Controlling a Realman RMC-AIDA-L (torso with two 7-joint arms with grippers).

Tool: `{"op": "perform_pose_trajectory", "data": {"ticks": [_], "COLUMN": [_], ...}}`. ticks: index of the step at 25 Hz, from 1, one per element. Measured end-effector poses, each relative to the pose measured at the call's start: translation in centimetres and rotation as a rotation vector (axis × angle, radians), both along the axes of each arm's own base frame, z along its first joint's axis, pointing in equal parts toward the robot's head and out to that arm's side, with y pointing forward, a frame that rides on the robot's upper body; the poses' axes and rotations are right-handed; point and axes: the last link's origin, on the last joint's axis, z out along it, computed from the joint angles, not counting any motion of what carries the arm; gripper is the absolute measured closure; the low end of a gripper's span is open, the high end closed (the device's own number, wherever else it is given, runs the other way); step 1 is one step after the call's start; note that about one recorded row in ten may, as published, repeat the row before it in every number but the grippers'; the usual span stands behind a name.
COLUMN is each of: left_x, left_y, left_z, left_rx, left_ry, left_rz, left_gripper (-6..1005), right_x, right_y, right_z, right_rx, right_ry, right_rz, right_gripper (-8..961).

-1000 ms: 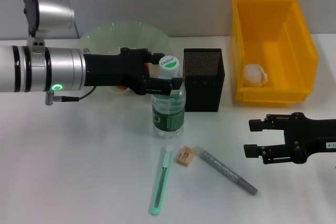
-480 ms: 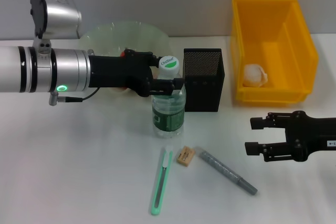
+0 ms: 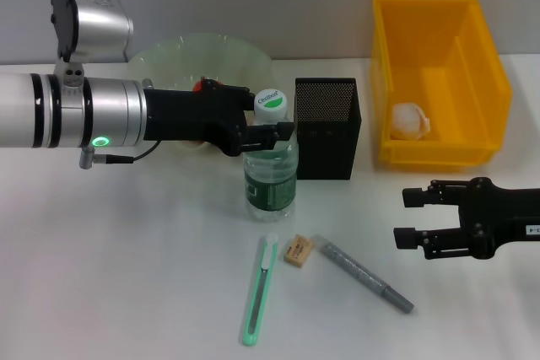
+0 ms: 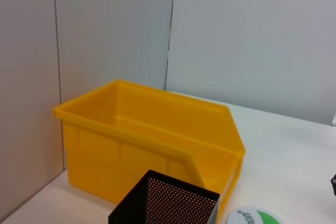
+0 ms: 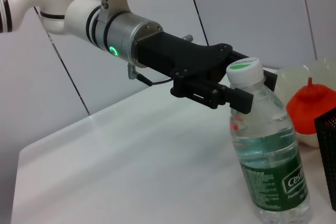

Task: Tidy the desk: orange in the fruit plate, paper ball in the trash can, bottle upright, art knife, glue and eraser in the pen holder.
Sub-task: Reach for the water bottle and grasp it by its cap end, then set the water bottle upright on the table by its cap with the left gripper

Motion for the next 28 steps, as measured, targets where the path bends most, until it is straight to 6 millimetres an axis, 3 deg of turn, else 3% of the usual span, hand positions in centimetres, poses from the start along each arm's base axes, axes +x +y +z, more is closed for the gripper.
{"op": "perform_pose_trajectory", "data": {"ticks": [3, 18, 28], "left_x": [0.1, 0.0, -0.1], "left_y": [0.0, -0.3, -0.8], "left_z": [0.1, 0.5, 2.5], "left_rx": [0.005, 0.003, 0.024], "left_ry": [-0.007, -0.033, -0.038], "left_rz": [0.0, -0.009, -0.042], "left_gripper": [485, 545, 544], "right_x": [0.0, 0.0, 0.1], "right_y": [0.0, 0.0, -0.1], "right_z": [0.0, 0.0, 0.0], "right_rx": [0.0, 0.0, 0.001], "right_ry": [0.0, 0.001, 0.002], "right_rz": [0.0, -0.002, -0.002], "right_gripper": [165, 165, 164]}}
